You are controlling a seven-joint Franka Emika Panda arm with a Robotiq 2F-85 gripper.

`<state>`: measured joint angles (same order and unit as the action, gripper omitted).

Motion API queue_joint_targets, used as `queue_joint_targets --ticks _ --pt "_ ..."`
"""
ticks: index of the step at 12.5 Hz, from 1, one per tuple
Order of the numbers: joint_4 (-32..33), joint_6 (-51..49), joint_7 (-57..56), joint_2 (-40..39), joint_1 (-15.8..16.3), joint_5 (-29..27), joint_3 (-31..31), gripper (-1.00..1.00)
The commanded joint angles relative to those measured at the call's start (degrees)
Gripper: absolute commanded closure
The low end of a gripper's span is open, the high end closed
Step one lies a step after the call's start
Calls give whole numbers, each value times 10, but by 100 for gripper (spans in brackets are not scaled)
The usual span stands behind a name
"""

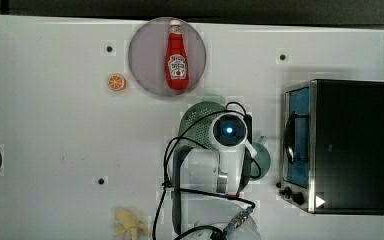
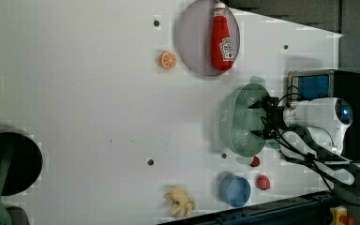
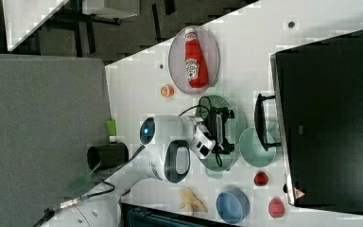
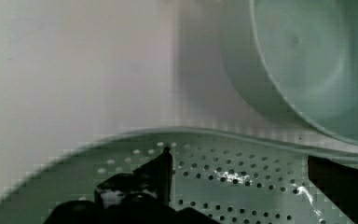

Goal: Drag strainer left to right.

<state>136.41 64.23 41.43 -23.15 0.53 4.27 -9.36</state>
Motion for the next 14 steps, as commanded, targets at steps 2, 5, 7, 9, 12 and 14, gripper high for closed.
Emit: queue_joint_targets --ticks 2,5,7,9,12,14 --pt "-14 -36 -67 60 -1 6 11 -100" --pt "-39 -163 -184 160 -1 6 36 -100" --pt "-80 -258 -280 223 -1 4 38 -100" --pt "-131 -354 -360 274 0 1 39 -100" --pt "-215 -507 -429 331 0 -13 39 -100" --pt "-269 -599 -458 351 1 -12 43 -100"
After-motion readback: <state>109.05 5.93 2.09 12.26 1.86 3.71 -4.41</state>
